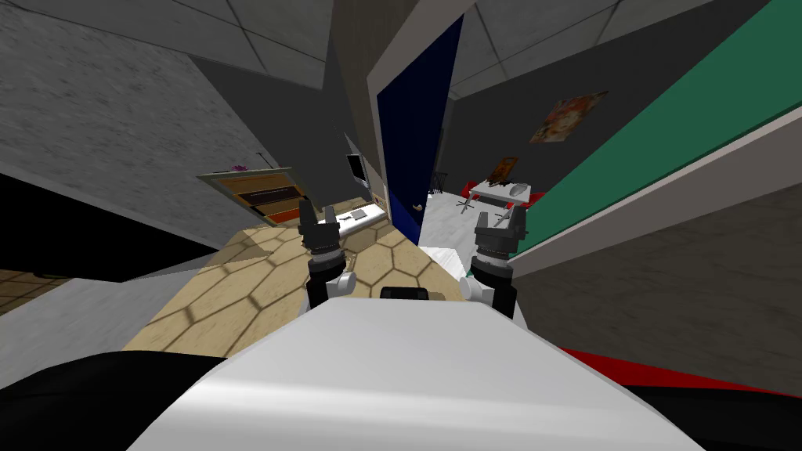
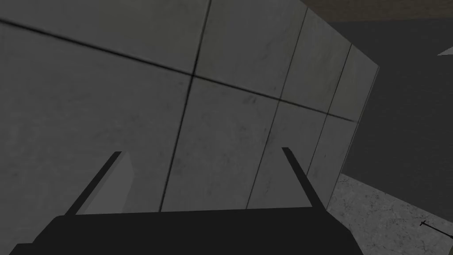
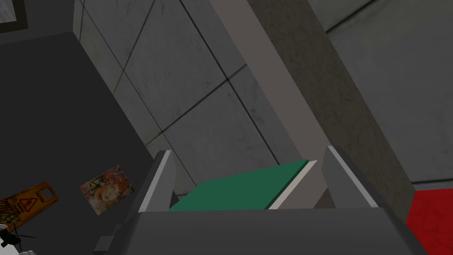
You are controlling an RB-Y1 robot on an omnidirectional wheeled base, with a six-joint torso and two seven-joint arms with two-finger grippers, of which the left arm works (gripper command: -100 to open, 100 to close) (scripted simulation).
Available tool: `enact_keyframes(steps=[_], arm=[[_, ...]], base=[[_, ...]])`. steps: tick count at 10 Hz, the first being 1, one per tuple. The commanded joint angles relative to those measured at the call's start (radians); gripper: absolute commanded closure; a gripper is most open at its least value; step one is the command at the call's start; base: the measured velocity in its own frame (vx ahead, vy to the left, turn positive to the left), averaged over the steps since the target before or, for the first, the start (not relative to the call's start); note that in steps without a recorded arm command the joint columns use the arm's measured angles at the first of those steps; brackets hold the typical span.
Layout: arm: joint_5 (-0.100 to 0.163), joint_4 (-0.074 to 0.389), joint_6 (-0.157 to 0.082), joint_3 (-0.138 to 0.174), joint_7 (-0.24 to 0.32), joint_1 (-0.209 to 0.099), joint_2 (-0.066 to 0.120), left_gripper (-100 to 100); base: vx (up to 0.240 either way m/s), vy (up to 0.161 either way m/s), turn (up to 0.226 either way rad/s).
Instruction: Push the door open
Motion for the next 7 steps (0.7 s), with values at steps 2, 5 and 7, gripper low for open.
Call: enact_keyframes(steps=[2, 5, 7], arm=[[-0.015, 0.025, -0.008, 0.005, -0.056, -0.003, 0.013, -100], [-0.032, 0.052, -0.016, 0.011, -0.116, -0.007, 0.025, -100], [-0.044, 0.072, -0.022, 0.015, -0.160, -0.010, 0.033, -100]], base=[[0.097, -0.020, -0.047], [0.039, 0.009, -0.041], [0.052, 0.000, -0.047]])
